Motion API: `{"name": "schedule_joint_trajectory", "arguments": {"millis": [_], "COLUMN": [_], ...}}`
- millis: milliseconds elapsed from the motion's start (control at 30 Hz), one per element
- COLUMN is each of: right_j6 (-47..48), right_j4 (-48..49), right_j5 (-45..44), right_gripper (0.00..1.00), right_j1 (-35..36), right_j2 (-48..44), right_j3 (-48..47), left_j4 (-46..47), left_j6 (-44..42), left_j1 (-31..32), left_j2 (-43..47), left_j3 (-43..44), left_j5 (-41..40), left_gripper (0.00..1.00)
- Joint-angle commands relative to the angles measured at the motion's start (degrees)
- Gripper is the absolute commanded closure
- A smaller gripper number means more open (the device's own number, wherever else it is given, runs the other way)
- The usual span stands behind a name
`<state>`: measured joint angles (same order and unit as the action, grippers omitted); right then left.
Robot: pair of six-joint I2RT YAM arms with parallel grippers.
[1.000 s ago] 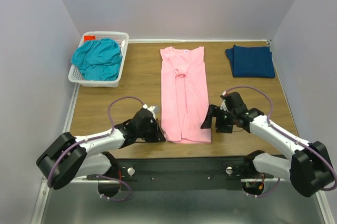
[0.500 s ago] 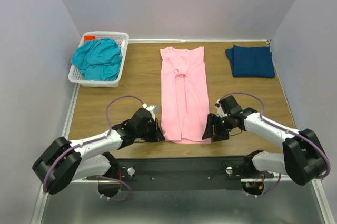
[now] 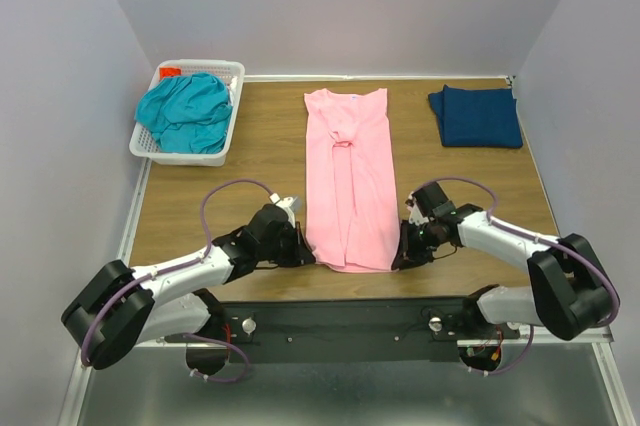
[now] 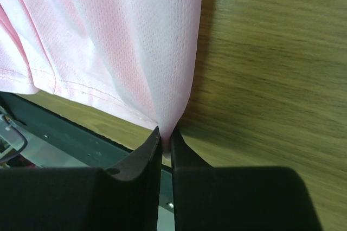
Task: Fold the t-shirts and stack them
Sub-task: Fold the tshirt
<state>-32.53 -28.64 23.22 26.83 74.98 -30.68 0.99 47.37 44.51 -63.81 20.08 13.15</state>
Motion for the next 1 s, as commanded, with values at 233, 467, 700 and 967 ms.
{"name": "schedule_joint_trajectory", "arguments": {"millis": [233, 467, 700, 967], "right_j6": [0.19, 0.72, 0.45, 1.86], "right_j4": [0.96, 1.65, 3.86, 5.09], "right_j5": [-6.61, -15.66, -24.44, -27.09], "right_gripper": [0.93, 0.93, 0.93, 0.93], "right_j1": [0.50, 0.42, 0.15, -1.69], "right_j2": [-4.14, -1.95, 4.90, 15.10], "right_j3": [-7.01, -18.53, -28.80, -40.50], "left_j4": [2.52, 1.91, 2.87, 7.44], "left_j6": [-0.62, -4.30, -6.06, -8.43], "left_j1": [0.14, -1.62, -5.22, -11.37], "left_j2": [-1.40, -5.44, -8.61, -16.78], "left_j3": [5.32, 12.70, 20.35, 27.99], "left_j5": [-5.67, -9.71, -14.54, -13.77], "left_gripper": [1.00, 1.00, 1.00, 1.00]}}
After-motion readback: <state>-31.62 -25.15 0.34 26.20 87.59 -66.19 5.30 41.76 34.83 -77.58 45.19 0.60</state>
